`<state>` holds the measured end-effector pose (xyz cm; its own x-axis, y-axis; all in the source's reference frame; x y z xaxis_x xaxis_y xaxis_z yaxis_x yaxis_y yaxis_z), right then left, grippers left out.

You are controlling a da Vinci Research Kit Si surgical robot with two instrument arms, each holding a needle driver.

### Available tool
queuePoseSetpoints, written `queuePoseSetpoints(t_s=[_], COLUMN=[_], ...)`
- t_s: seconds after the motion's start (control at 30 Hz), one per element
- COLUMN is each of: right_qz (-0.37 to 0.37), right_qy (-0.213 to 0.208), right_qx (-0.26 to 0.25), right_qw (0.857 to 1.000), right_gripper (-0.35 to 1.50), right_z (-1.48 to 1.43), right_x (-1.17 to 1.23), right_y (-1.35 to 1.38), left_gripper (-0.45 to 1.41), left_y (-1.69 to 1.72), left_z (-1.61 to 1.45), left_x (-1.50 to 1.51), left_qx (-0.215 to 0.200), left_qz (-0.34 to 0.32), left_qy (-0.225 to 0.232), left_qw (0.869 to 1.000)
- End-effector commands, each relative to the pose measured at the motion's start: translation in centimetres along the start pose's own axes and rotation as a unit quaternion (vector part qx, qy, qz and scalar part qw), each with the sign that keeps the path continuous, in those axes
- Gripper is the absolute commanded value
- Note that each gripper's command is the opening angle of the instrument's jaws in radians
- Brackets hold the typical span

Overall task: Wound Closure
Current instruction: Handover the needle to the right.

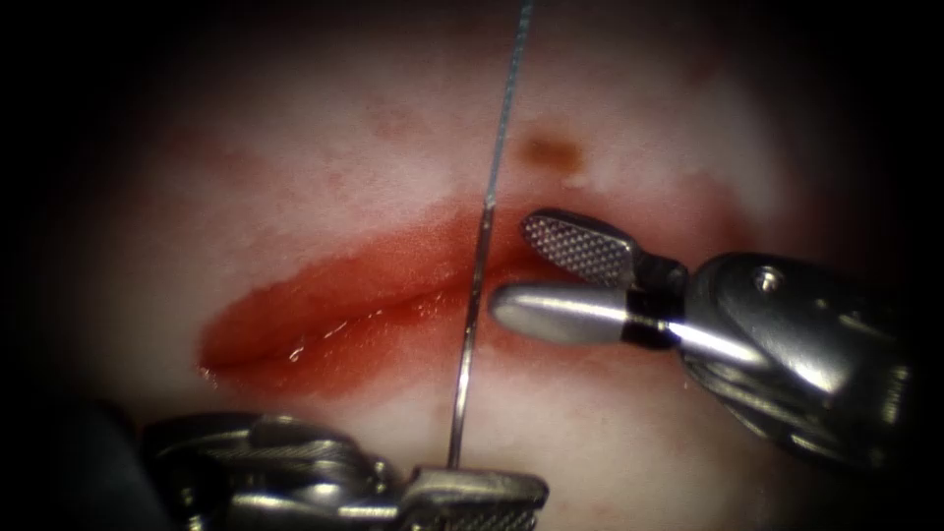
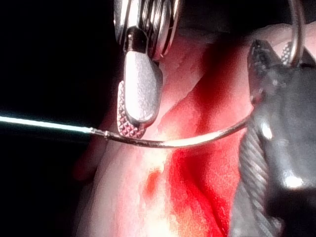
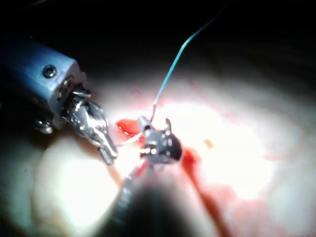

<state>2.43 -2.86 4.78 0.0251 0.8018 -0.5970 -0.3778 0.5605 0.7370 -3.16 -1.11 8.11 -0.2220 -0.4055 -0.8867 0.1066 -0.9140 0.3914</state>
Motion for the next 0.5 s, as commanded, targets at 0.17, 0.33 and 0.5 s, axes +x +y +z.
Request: queuePoseSetpoints(t_s=[0.17, 0.33, 0.5], right_qz=[0.005, 0.005, 0.004], right_qy=[0.006, 0.005, 0.005], right_qx=[-0.004, -0.002, -0.002], right_qw=[1.000, 1.000, 1.000], right_gripper=[0.26, 0.29, 0.31], right_z=[0.17, 0.21, 0.21], right_x=[0.06, 0.04, 0.03], right_y=[-0.07, -0.09, -0.09], left_gripper=[-0.45, -0.45, -0.45], left_y=[-0.10, -0.10, -0.10], left_z=[0.06, 0.10, 0.12], left_x=[-0.01, 0.01, 0.02], left_qx=[0.003, -0.001, -0.003], left_qz=[-0.004, -0.007, -0.007], left_qy=[0.002, 0.006, 0.008], left_qw=[1.000, 1.000, 1.000])
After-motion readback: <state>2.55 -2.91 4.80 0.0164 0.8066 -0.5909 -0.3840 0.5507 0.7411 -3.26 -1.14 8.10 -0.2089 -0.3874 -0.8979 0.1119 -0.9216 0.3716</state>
